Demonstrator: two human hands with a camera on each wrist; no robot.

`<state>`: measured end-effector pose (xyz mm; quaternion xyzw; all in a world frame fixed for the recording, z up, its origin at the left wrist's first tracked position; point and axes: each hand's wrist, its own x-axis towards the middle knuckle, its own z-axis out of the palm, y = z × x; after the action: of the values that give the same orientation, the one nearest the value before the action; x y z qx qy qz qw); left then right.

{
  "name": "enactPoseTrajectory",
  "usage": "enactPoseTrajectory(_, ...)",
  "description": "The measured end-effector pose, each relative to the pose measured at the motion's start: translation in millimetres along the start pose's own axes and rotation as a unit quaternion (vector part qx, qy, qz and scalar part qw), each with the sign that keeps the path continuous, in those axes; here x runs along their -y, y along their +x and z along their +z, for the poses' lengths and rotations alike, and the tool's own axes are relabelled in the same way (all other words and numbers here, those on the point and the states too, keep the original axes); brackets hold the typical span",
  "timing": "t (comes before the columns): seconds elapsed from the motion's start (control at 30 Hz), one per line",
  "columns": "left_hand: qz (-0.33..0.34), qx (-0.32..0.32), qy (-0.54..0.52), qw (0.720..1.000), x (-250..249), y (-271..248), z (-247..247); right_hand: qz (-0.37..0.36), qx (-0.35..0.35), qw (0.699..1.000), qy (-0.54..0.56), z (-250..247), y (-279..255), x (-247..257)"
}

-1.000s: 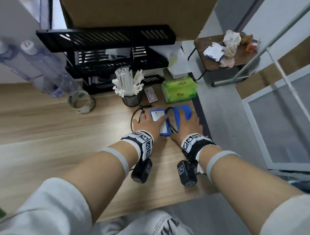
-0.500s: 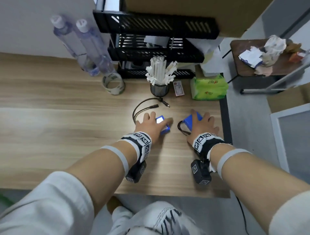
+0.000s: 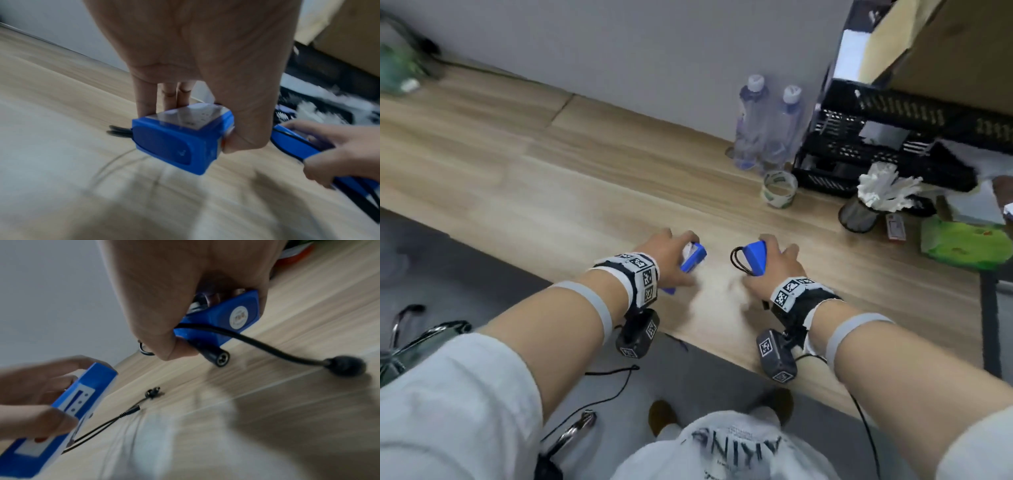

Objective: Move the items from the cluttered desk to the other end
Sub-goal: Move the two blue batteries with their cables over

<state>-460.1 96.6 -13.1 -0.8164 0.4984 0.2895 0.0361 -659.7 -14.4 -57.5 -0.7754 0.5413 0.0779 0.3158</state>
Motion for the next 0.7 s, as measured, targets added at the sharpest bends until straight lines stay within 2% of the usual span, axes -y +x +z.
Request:
enactPoseTrajectory(0.3,-0.073,-0.131,-0.091,0.984,199,-87,-63,-0.136,0.001,0.990,-0.047,67,-35,208)
enactPoseTrajectory(0.5,-0.129,-0.153,-0.117,0.973,310,-129,-79,-0.211,0.029,0.975,-0.068,113,-52,312)
enactPoseTrajectory(0.7,-0.176,-0.164,-0.165,0.957,390,-151,-85,-0.264,0.057,0.959,-0.085,148,-39,398)
